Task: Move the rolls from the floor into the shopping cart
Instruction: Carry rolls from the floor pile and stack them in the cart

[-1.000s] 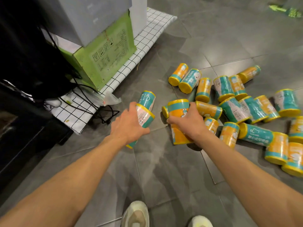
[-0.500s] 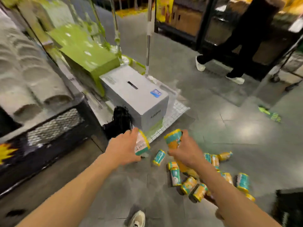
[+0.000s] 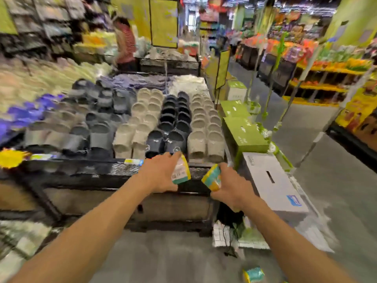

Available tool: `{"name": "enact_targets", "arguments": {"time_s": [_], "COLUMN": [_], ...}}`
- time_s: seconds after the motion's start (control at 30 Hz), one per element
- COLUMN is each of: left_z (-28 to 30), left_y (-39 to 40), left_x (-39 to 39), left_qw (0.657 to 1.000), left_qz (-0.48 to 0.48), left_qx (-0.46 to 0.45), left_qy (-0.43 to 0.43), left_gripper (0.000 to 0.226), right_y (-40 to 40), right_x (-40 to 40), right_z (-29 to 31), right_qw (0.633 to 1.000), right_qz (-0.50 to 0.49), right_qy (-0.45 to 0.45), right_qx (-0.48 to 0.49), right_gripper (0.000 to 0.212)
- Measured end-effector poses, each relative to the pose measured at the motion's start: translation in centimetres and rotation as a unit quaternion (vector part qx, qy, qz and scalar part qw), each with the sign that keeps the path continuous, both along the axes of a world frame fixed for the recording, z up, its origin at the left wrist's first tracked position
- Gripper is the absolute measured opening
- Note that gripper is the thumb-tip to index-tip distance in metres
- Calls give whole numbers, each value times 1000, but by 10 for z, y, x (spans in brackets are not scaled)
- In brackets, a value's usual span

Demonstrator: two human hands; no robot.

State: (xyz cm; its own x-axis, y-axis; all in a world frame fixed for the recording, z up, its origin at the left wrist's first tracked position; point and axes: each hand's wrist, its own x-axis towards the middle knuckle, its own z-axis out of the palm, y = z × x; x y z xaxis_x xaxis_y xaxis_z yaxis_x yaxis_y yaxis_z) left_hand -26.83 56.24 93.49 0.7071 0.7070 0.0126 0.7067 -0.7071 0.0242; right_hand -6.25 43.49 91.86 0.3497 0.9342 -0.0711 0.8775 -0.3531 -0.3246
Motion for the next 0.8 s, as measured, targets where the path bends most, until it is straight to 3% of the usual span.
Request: {"name": "enact_targets", "arguments": {"time_s": [0.17, 0.33, 0.57, 0.67, 0.8], "left_z": [11, -4, -36, -54, -82], "left_y": [15, 12, 0, 0, 14], "left_x": [-162, -332, -528, -578, -622], "left_qw": [987, 944, 845, 801, 741], "left_qz": [149, 314, 498, 554, 613], "left_qx": [-5, -30, -65, -70, -85], "left_qy": [-52, -96, -185, -216, -260], "left_gripper": [106, 104, 99, 108, 99], "right_y": [79, 141, 198, 223, 266], "right_x": [-128, -291, -493, -557, -624], "right_z": [15, 12, -2, -12, -33], "right_qw": [993, 976, 941, 928, 904], "right_qz": [118, 210, 312, 344, 387], "right_qy": [2, 60, 123, 134, 167], "right_qx": [16, 8, -37, -51, -70], "right_gripper": [86, 90, 78, 77, 70]}}
